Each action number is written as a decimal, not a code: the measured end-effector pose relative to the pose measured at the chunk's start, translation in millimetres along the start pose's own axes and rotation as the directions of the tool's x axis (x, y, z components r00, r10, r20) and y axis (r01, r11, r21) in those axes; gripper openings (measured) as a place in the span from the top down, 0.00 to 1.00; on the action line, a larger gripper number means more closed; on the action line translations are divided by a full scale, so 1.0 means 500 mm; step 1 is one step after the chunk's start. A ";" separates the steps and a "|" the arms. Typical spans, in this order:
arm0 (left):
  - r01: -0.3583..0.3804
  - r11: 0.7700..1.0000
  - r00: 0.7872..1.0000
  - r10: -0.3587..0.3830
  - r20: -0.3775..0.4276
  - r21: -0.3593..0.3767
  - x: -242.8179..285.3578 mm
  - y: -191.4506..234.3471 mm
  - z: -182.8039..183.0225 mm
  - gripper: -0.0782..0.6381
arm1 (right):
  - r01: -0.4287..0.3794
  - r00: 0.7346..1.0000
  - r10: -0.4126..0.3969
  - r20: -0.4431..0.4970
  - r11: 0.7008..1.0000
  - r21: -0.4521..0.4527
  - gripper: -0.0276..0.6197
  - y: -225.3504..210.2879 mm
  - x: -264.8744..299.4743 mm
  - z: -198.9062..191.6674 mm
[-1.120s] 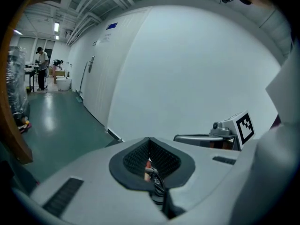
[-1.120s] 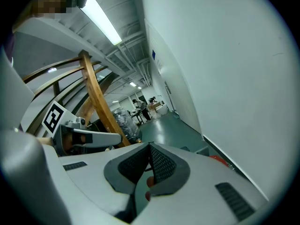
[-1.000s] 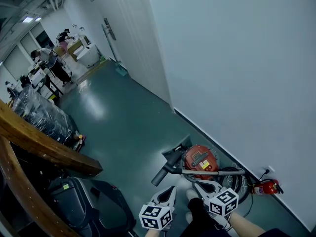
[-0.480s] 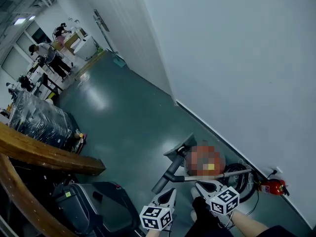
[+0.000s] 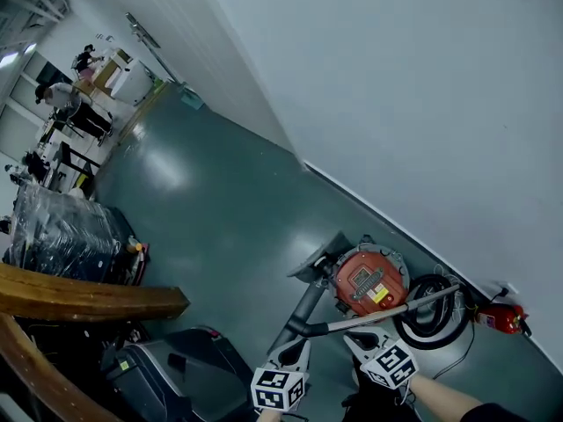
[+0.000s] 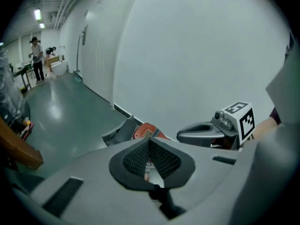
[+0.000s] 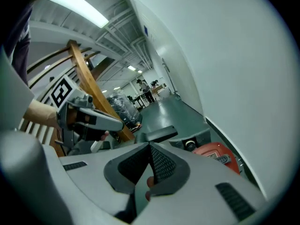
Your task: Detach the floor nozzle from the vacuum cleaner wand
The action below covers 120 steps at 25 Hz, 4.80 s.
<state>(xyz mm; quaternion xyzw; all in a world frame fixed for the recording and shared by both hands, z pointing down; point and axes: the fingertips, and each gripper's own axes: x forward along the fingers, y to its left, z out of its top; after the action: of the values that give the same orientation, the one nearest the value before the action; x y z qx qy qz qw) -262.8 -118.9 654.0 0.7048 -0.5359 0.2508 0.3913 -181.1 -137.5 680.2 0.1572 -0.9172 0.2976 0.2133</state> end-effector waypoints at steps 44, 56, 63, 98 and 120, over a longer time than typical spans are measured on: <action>0.391 0.292 0.796 0.369 -0.480 0.873 0.202 0.025 -0.155 0.64 | -0.093 0.975 -0.074 -0.209 0.720 -0.688 0.71 -0.028 0.193 -0.167; 0.418 0.316 0.781 0.355 -0.514 0.852 0.185 0.022 -0.156 0.64 | -0.120 0.966 -0.072 -0.250 0.731 -0.671 0.71 -0.021 0.198 -0.177; 0.457 0.453 0.762 0.245 -0.600 0.766 0.182 0.030 -0.159 0.64 | -0.120 0.968 -0.065 -0.242 0.728 -0.675 0.71 -0.022 0.188 -0.173; 0.040 0.569 0.928 0.283 -0.242 0.821 -0.038 0.070 -0.014 0.64 | -0.056 0.989 -0.023 -0.145 0.854 -0.517 0.72 0.047 0.091 -0.026; -0.407 0.811 0.854 0.175 0.490 0.420 -0.462 -0.130 0.174 0.64 | 0.105 0.929 0.038 0.369 0.928 -0.358 0.93 0.375 -0.236 0.331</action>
<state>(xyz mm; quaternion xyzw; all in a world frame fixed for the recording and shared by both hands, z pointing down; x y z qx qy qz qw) -276.0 -53.4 407.6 0.7268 -0.6266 0.2805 0.0190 -206.9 -74.7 411.9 0.1831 -0.9775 0.0800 0.0678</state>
